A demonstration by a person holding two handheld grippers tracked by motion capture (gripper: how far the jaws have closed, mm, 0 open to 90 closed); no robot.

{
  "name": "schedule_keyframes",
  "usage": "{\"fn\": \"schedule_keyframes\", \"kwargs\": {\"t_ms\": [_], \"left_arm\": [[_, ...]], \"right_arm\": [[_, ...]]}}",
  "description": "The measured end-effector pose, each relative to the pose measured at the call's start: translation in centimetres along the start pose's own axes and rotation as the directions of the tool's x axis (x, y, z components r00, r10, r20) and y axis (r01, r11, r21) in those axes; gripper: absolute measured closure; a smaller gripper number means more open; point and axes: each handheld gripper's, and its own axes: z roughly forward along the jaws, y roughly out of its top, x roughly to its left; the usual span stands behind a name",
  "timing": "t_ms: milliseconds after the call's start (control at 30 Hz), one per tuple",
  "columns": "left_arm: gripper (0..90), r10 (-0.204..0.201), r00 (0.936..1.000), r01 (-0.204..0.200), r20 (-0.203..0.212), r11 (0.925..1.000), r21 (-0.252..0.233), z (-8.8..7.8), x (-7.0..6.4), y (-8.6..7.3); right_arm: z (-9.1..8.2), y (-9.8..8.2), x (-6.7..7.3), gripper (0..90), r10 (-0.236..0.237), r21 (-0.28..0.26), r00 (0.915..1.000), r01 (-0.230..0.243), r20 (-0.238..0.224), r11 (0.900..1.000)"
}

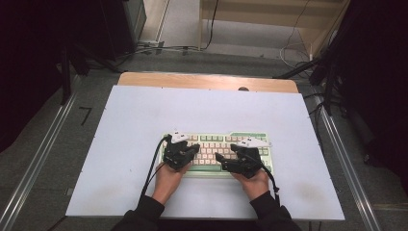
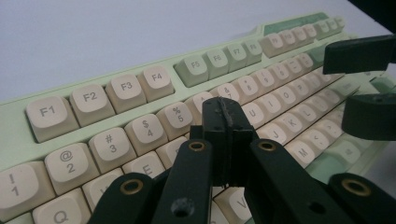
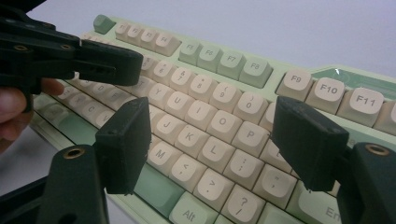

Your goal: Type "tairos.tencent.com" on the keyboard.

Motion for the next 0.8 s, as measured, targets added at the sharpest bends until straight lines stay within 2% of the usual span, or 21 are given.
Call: {"fn": "schedule_keyframes", "kwargs": {"t_ms": [67,167,300,433,533,633,800], "left_arm": [[89.8,-0.014,0.9998,0.014,0.017,0.9998,-0.012,-0.3,0.1,0.1],[81.9,-0.035,0.9987,0.035,0.037,0.9991,-0.023,-0.8,0.3,0.2],[71.5,-0.038,0.9979,0.04,0.052,0.9985,-0.038,-1.5,0.5,0.3],[58.9,-0.025,0.9991,0.027,0.033,0.9983,-0.052,-1.9,0.6,0.2],[48.8,0.002,1.0,-0.002,-0.007,0.9982,-0.06,-2.2,0.5,0.2],[40.3,0.007,0.9996,-0.009,-0.028,0.9975,-0.07,-2.5,0.6,0.1],[34.3,-0.003,0.9993,0.0,-0.038,0.9962,-0.087,-3.6,1.1,-0.2]], "right_arm": [[0.0,0.0,0.0,26.5,0.0,0.001,1.0,0.0,0.001,1.0],[0.0,0.0,0.0,26.5,-0.002,0.0,1.0,0.002,0.002,1.0],[0.1,0.0,0.0,26.5,0.0,0.002,1.0,0.0,0.002,1.0],[0.0,0.0,0.0,26.5,-0.001,0.0,1.0,0.001,0.002,1.0],[0.0,0.0,0.0,26.5,-0.001,0.0,1.0,0.001,0.001,1.0],[0.0,0.0,0.0,26.6,-0.001,-0.003,1.0,0.001,0.001,1.0],[-0.1,0.0,0.0,27.1,-0.004,-0.006,1.0,0.004,0.005,1.0]]}}
